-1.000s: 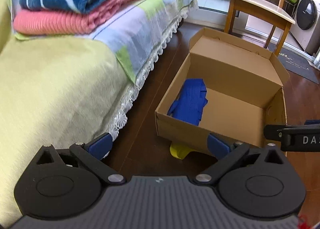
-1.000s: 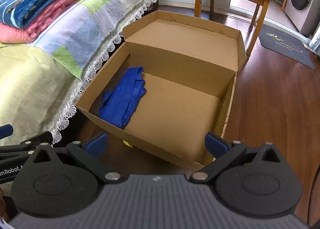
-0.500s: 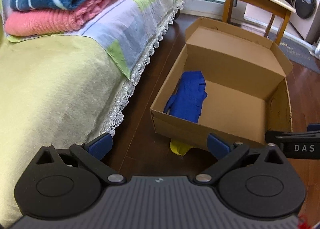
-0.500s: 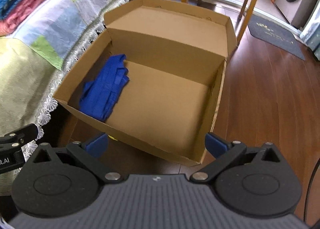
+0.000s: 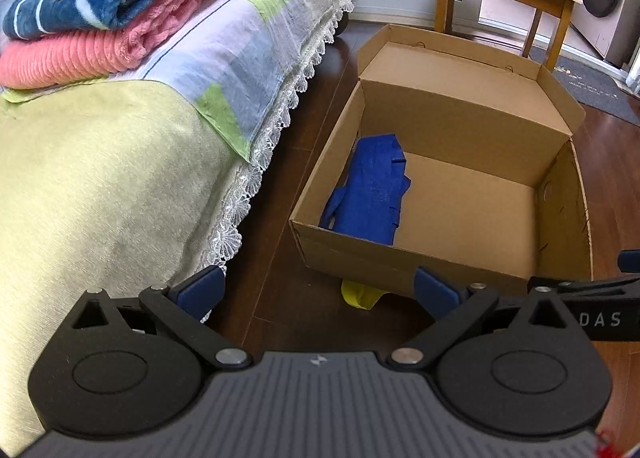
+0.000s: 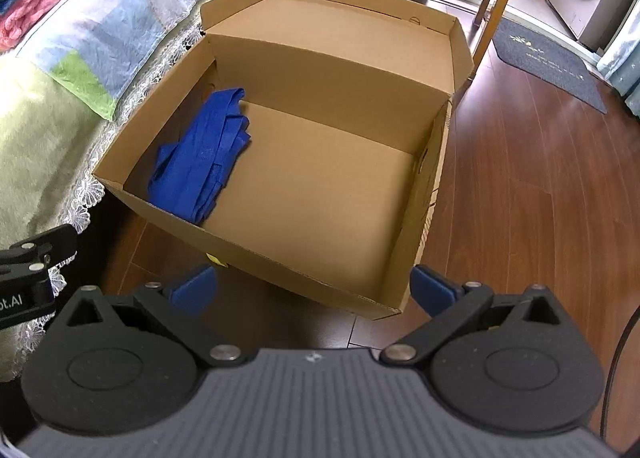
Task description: Fold shopping bag
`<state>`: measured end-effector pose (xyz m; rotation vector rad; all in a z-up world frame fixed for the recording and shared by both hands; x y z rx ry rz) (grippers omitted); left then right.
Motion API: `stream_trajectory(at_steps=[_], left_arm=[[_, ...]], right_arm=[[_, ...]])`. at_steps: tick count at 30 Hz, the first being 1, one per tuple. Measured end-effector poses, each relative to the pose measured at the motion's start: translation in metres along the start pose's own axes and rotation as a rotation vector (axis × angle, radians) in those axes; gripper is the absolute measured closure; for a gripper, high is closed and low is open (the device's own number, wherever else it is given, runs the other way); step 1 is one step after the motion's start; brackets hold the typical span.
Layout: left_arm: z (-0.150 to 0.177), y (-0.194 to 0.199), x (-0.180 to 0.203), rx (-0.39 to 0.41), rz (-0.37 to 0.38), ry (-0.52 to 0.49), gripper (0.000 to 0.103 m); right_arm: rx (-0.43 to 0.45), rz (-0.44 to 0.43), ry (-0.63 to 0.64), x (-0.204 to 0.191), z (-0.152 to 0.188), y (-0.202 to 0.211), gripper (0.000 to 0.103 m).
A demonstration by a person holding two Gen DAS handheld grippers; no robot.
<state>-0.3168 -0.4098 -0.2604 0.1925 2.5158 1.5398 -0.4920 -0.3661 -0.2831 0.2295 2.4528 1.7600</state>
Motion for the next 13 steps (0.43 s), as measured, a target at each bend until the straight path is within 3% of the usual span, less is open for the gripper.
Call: stream_trajectory(at_steps=[3, 5, 13], left_arm=[[-0.001, -0.001, 0.0, -0.003, 0.016, 0.014, 0.001], [-0.002, -0.002, 0.0, -0.005, 0.032, 0.029, 0.001], [-0.011, -0.006, 0.008, -0.002, 0.04, 0.032, 0.001]], right_arm=[[-0.006, 0.007, -0.002, 0.001, 0.001, -0.001, 0.001], [-0.002, 0.006, 0.009, 0.001, -0.03, -0.012, 0.001], [0.004, 0.02, 0.0, 0.006, -0.033, -0.012, 0.001]])
Point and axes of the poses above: each gripper's, at about its wrist camera, not at the fingertips, and y roughly against the way its jaws point, x to its right, z to its underside, the point moved 6 cm from there along -y, roughly the way its jaws point, and after that the axes turned 6 degrees about -x, right-handed, at the moved point
